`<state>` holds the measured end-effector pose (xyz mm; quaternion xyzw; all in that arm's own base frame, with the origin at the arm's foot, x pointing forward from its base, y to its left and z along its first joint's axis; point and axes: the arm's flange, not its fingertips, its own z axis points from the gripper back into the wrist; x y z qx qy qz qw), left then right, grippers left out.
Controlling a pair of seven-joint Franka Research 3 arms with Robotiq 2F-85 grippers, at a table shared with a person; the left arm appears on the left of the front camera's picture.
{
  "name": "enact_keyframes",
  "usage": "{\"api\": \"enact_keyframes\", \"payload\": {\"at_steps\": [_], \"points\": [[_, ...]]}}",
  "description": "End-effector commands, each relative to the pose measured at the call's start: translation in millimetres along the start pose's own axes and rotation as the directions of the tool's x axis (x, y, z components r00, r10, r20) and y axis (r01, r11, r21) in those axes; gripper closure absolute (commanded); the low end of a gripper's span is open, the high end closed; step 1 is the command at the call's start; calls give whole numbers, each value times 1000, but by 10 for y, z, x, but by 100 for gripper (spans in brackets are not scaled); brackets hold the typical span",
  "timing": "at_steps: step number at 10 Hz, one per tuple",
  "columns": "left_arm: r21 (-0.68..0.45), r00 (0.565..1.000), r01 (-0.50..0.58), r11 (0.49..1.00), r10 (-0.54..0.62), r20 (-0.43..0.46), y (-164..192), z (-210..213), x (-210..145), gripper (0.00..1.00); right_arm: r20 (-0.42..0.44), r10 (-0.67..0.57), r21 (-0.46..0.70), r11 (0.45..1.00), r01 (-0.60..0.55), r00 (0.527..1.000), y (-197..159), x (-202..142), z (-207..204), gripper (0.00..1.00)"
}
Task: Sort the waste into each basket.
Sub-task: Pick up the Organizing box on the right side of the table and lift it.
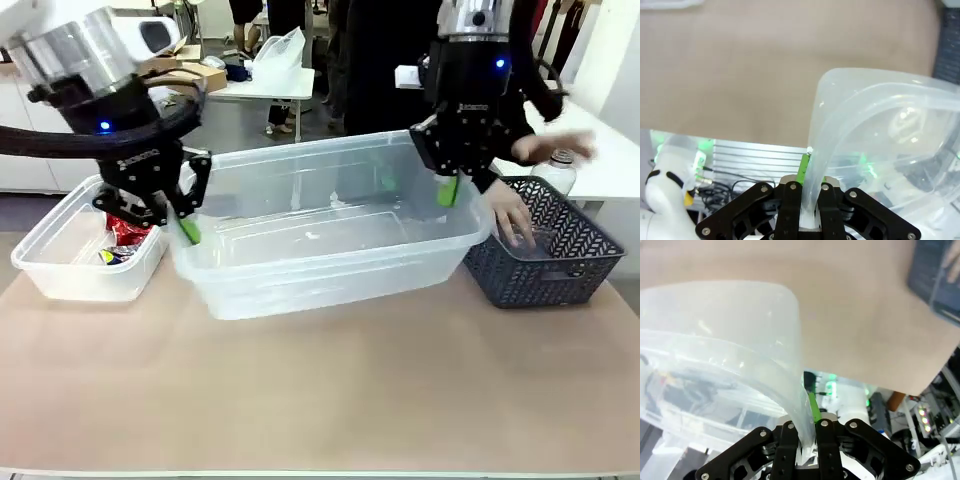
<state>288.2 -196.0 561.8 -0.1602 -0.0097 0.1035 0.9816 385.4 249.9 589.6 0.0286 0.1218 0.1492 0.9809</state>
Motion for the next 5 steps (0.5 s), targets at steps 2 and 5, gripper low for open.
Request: {"api": "enact_keyframes", "payload": {"at_steps": [2,5], "points": [[49,991,-73,996,78,-109,262,-117,581,100,-95,-38,-18,999,37,995,-360,-435,-71,100],[98,976,206,974,-197,-92,21,-259,838,100,-116,-296,10,954,300,948,-341,-543,-255,100]]}}
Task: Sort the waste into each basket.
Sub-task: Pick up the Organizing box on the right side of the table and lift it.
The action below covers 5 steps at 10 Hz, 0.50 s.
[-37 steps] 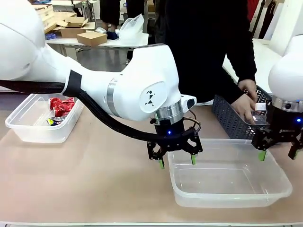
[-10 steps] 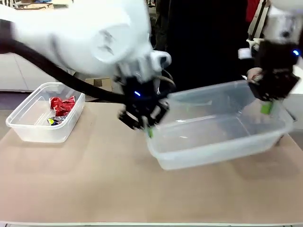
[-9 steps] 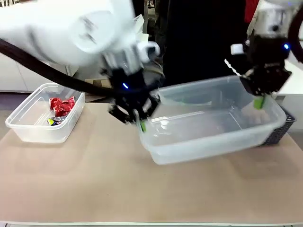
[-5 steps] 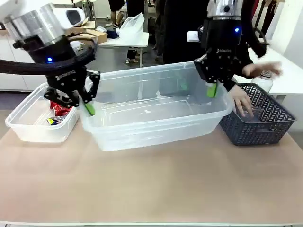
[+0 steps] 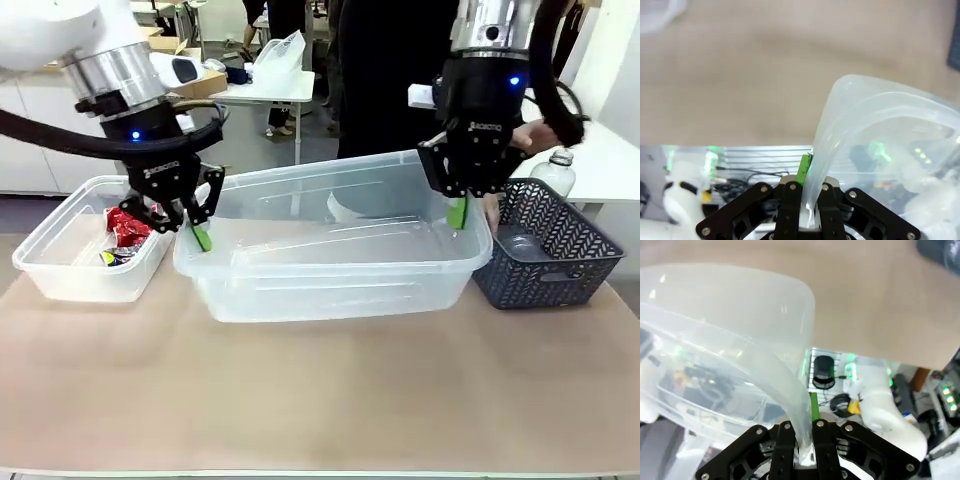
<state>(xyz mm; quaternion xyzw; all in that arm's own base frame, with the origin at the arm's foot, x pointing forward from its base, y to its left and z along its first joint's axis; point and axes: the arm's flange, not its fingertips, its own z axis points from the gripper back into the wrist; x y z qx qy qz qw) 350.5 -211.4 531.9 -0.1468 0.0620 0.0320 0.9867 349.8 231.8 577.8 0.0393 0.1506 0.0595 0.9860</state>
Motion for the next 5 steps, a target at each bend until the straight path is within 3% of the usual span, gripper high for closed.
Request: {"api": "enact_keyframes", "payload": {"at_steps": [1,2,3,4,5], "points": [[107,976,169,980,-182,122,116,111,219,100,-59,-278,-3,960,279,959,-259,-71,-130,100],[109,961,230,967,-243,131,37,66,191,100,0,0,0,1000,0,1000,0,0,0,100],[35,995,100,994,-101,22,-115,3,59,100,0,0,0,1000,0,1000,0,0,0,100],[35,995,100,994,-101,22,-115,3,59,100,0,0,0,1000,0,1000,0,0,0,100],[35,995,100,994,-101,22,-115,3,59,100,3,-103,14,995,103,995,-6,12,-56,95]]}}
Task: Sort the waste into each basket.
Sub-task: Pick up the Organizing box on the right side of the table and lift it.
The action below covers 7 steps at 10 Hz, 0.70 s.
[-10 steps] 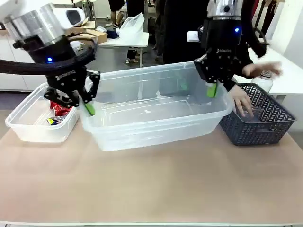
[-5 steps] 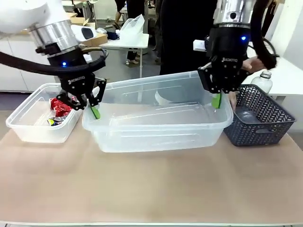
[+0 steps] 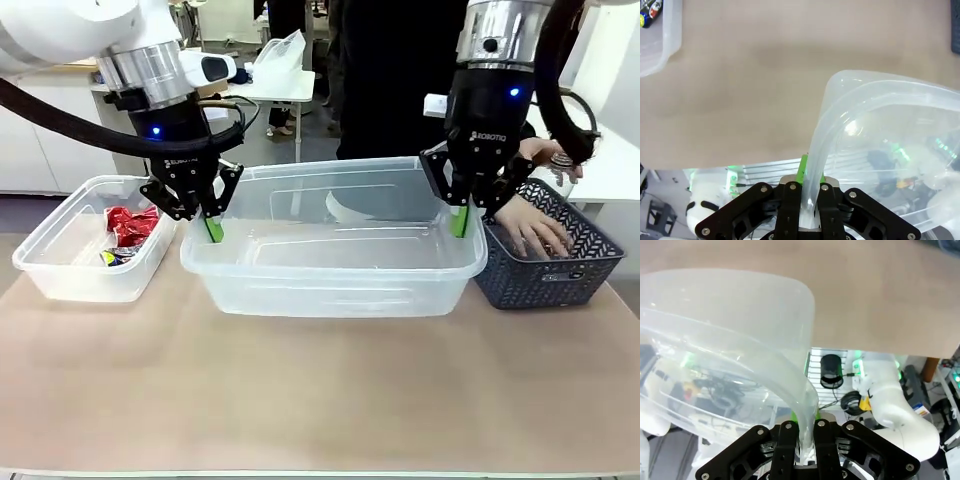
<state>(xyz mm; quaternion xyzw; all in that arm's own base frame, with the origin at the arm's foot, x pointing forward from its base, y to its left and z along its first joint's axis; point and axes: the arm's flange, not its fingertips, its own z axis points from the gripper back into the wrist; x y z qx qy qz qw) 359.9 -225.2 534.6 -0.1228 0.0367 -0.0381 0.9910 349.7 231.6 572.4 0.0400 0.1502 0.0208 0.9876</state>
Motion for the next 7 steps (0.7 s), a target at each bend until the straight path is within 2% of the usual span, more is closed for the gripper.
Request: {"api": "enact_keyframes", "payload": {"at_steps": [1,4,5,7], "points": [[9,1000,23,1000,-23,13,-15,4,7,96,-26,20,18,1000,-19,999,74,219,-29,95],[33,988,-58,998,52,146,34,251,111,96,-52,54,73,996,-50,997,173,623,-53,95],[41,984,-78,996,70,165,38,257,358,96,-61,61,113,992,-54,996,149,777,0,95],[64,986,-86,994,76,148,6,150,821,96,-95,49,91,995,-40,994,179,1009,45,95]]}}
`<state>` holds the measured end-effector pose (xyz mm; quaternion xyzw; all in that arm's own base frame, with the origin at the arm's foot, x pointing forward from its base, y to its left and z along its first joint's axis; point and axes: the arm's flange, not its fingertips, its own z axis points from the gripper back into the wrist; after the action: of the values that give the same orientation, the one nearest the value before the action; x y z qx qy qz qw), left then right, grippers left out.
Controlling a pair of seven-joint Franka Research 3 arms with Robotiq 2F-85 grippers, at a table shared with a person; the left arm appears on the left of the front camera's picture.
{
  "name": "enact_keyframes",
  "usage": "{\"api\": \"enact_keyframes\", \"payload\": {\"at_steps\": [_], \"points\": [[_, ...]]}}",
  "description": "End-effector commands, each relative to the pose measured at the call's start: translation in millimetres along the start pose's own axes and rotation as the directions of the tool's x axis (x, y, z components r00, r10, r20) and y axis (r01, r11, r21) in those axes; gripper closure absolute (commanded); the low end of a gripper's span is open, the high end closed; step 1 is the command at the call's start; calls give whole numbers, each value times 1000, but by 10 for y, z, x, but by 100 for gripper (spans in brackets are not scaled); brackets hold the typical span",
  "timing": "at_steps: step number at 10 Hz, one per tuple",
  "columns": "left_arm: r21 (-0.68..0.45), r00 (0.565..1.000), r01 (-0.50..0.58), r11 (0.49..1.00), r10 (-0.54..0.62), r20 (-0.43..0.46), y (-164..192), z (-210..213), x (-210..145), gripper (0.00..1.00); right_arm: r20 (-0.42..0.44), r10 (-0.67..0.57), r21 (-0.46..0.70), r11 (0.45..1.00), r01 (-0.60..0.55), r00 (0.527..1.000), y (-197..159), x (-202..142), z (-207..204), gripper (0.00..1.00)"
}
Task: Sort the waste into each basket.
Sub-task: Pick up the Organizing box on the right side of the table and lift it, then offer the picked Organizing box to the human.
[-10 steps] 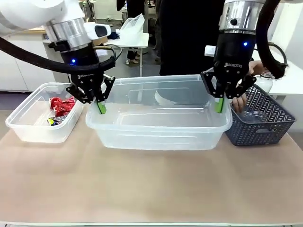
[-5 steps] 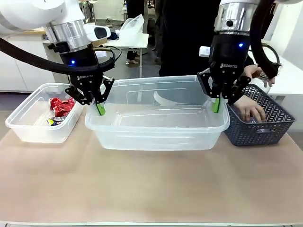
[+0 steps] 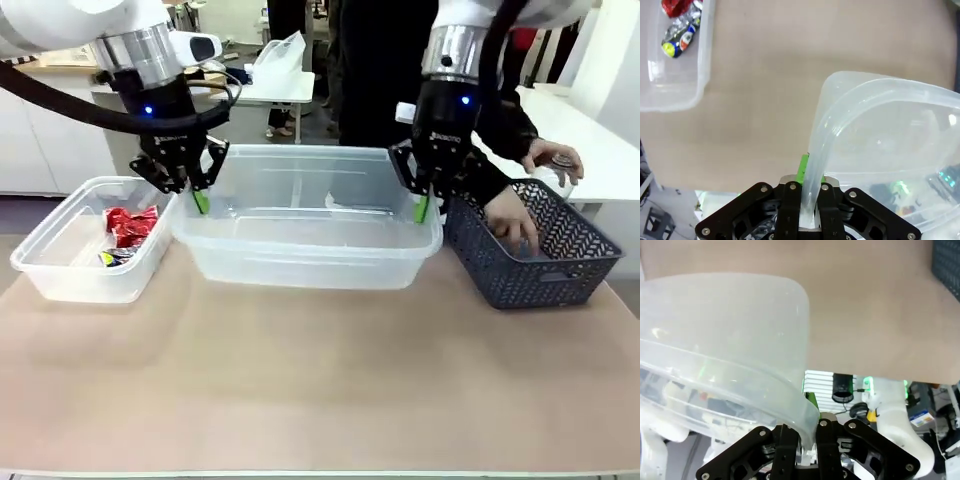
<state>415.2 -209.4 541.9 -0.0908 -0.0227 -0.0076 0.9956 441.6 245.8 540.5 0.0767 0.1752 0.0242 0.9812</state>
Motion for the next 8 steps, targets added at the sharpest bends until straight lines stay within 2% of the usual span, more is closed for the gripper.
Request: {"api": "enact_keyframes", "payload": {"at_steps": [1,3,4,8], "points": [[2,999,-29,1000,29,-22,-211,-114,419,96,-64,20,20,1000,-19,998,91,108,74,95],[-42,998,-41,998,39,-52,-170,-207,447,96,-99,-21,-17,1000,19,995,56,137,3,95],[7,999,1,1000,-1,-47,-31,-239,375,96,-30,-13,6,1000,13,999,-55,185,3,95],[7,999,1,1000,-1,-47,-31,-239,375,96,-30,-13,6,1000,13,999,-55,185,3,95]]}}
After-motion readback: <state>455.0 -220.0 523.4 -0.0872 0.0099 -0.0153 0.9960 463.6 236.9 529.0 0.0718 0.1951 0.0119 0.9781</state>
